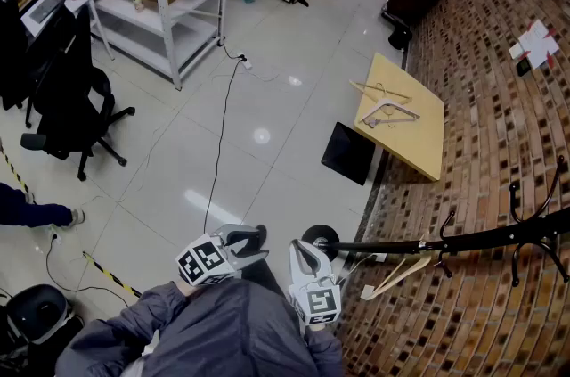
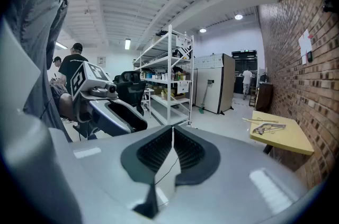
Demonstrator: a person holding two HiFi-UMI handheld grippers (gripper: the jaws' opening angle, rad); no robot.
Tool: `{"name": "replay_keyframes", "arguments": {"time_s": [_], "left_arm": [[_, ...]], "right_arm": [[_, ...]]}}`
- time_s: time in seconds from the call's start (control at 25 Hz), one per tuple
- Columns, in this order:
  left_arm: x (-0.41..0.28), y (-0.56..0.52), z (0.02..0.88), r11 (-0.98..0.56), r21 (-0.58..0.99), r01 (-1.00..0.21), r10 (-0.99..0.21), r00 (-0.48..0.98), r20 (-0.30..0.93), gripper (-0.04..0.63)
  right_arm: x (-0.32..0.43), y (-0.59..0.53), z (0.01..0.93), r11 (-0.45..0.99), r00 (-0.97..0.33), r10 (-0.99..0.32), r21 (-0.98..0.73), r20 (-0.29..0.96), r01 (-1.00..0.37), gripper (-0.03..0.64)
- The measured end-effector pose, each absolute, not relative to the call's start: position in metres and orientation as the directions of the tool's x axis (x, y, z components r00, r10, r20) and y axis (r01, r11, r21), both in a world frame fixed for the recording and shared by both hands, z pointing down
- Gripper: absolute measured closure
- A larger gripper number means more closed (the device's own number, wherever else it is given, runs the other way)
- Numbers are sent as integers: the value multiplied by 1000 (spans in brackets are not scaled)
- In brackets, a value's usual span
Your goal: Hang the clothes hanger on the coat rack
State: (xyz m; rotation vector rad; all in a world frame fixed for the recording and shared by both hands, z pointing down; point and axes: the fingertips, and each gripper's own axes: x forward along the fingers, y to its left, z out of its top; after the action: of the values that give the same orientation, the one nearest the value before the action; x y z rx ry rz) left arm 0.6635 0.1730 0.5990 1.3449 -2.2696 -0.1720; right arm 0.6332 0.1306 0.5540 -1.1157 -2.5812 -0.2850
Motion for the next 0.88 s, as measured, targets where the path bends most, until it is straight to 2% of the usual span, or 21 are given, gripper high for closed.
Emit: {"name": "replay_keyframes", "arguments": {"time_s": [0.24,0.56,0.88], "left_arm": [[594,173,612,536,353,-767,-832,-408,375,422],[457,154,600,534,324,-781,-824,-393,409,422],[344,122,602,483,338,-808,-848,-334,412,420]], "right_arm": [[565,126,571,663,-622,685,31,378,748,615],[434,113,565,654,-611,708,-1,354,756,586],[328,73,575,722,-662,651,-32,371,692,569]]}}
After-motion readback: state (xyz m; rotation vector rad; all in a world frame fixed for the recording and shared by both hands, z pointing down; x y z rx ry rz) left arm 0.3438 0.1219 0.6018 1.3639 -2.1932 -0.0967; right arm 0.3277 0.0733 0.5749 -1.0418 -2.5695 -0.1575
